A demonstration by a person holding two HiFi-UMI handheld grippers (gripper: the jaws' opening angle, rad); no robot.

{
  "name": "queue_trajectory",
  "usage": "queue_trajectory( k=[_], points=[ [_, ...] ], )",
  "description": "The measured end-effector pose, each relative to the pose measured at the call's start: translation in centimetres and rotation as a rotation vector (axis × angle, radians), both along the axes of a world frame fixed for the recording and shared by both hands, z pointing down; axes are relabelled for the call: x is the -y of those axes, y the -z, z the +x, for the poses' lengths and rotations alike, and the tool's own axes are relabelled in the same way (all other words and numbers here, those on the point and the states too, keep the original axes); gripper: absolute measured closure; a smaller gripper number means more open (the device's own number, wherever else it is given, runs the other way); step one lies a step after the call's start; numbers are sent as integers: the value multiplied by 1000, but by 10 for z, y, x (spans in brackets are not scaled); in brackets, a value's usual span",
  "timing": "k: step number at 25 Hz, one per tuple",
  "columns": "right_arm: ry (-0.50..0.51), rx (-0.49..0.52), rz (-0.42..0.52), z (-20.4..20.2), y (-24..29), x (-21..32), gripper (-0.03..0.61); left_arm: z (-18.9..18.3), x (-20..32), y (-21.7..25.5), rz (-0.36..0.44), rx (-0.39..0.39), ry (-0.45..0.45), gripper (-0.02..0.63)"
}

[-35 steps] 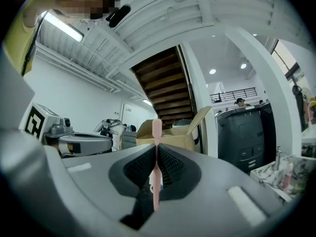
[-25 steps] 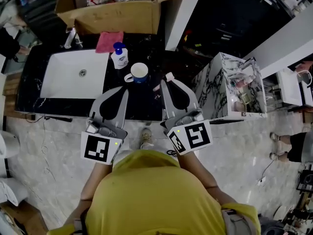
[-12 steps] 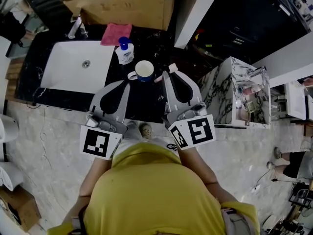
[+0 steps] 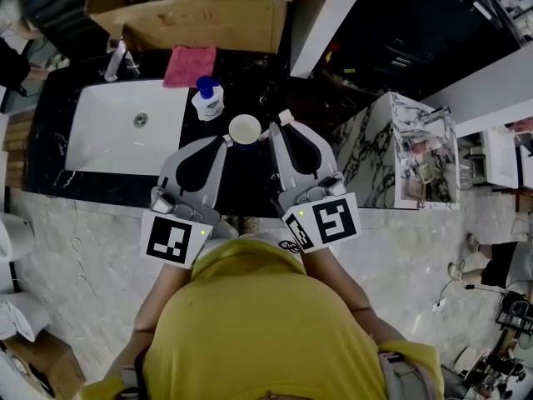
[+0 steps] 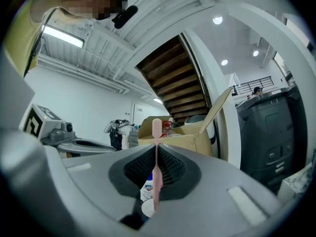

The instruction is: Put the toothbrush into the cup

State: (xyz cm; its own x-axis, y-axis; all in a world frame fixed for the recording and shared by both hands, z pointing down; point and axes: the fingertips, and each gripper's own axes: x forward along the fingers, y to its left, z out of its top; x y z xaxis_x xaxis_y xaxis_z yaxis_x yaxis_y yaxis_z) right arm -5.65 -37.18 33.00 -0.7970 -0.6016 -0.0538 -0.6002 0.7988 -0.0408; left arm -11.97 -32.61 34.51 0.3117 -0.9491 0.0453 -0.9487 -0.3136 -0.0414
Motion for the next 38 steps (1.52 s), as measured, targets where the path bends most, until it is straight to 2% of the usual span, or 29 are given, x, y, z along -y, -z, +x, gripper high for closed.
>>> queue_trajectory(
  k=[11, 23, 32, 38],
  points=[
    [-10, -59, -28, -16, -23, 25, 554, -8, 34, -37, -69, 2, -70, 609],
    [2, -126, -140, -37, -79, 52, 554, -11, 56, -82, -198, 13, -117, 609],
    [25, -165, -261, -46, -117, 64, 553, -17, 66, -87, -216, 14, -116, 609],
    [67, -227, -338, -56, -137, 61, 549, -21, 66, -88, -217, 13, -111, 609]
  ],
)
